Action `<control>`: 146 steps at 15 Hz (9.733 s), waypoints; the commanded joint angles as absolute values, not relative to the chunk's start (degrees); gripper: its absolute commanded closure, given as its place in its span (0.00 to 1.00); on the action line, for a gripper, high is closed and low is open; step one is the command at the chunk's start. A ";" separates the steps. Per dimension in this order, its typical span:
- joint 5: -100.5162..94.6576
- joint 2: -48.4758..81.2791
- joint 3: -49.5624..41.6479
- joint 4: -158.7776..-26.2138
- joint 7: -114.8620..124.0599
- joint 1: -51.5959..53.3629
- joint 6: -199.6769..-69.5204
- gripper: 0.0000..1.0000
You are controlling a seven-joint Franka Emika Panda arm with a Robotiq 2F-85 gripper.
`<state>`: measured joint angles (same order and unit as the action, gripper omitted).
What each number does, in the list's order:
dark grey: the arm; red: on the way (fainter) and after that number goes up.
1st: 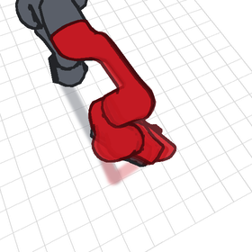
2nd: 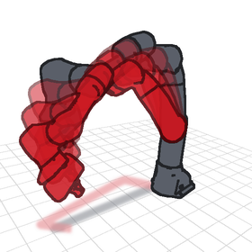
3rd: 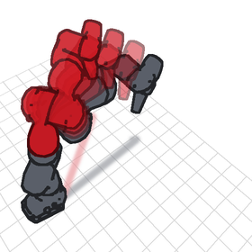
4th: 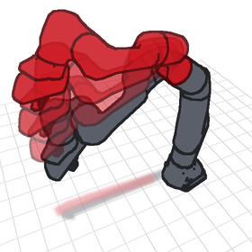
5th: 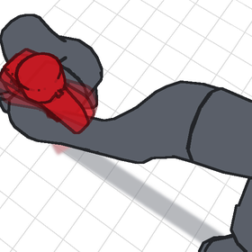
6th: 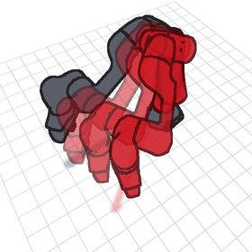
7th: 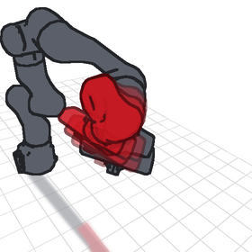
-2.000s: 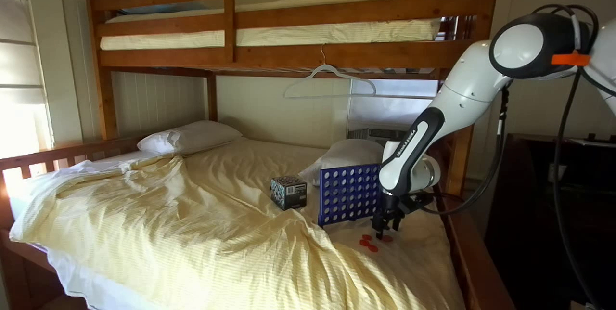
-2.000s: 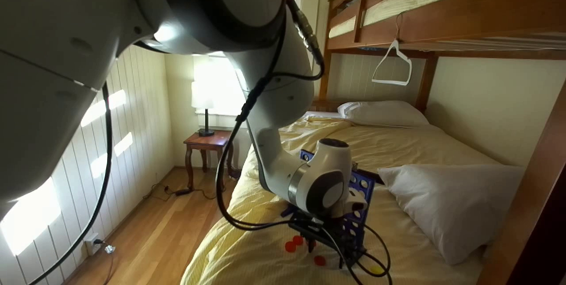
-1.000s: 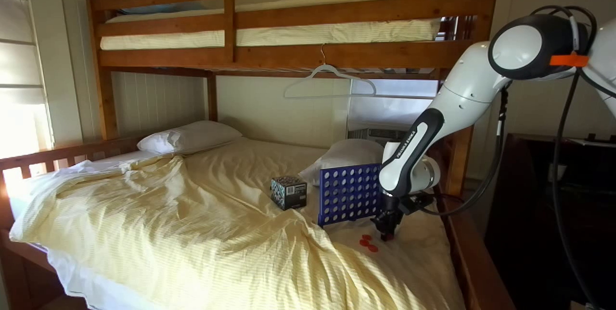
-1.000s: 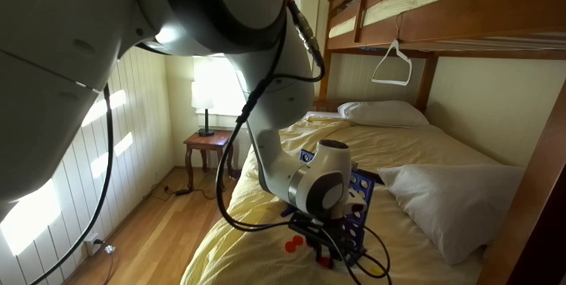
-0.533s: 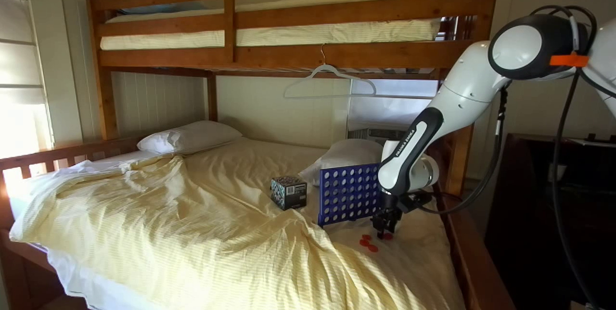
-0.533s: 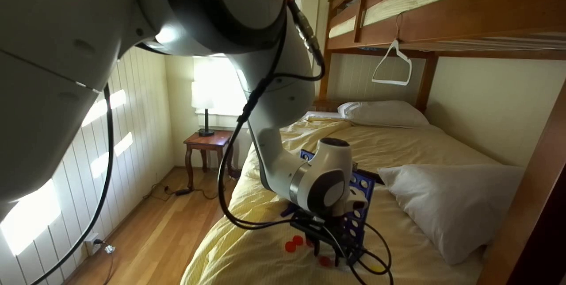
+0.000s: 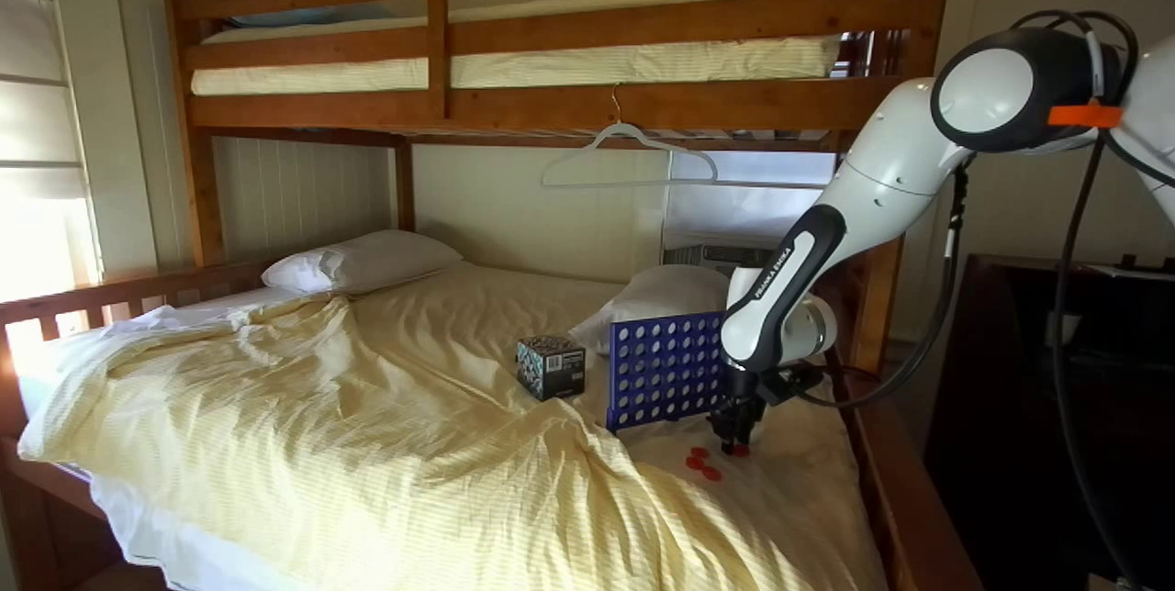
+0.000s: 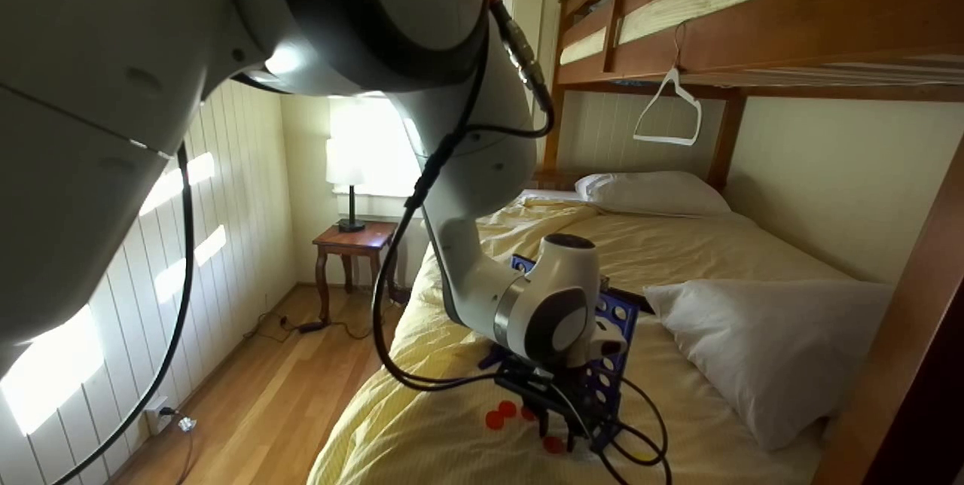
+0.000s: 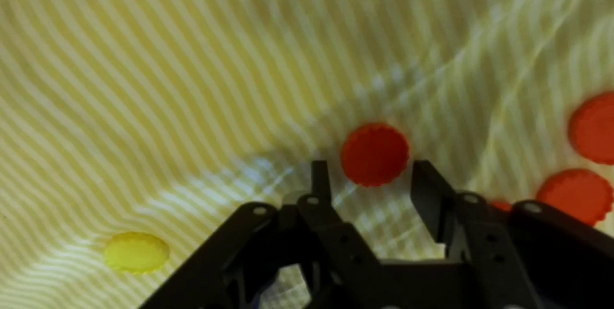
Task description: Put one orange disc in the blue board
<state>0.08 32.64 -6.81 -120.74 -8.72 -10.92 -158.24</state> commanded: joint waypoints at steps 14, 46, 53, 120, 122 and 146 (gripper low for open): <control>-2.12 31.88 -7.05 -121.10 -7.90 -10.63 -158.13 1.00; 9.94 30.78 4.94 -121.74 -23.56 -24.06 -152.95 0.09; 10.81 31.27 4.90 -121.24 -23.49 -24.09 -153.37 0.60; -32.65 -0.99 -12.31 -136.02 -1.67 -10.67 -156.22 0.98; -41.11 -2.09 -12.87 -136.25 2.40 -11.45 -160.12 0.98; -74.19 5.25 -17.45 -126.48 -2.09 -14.40 -184.80 0.98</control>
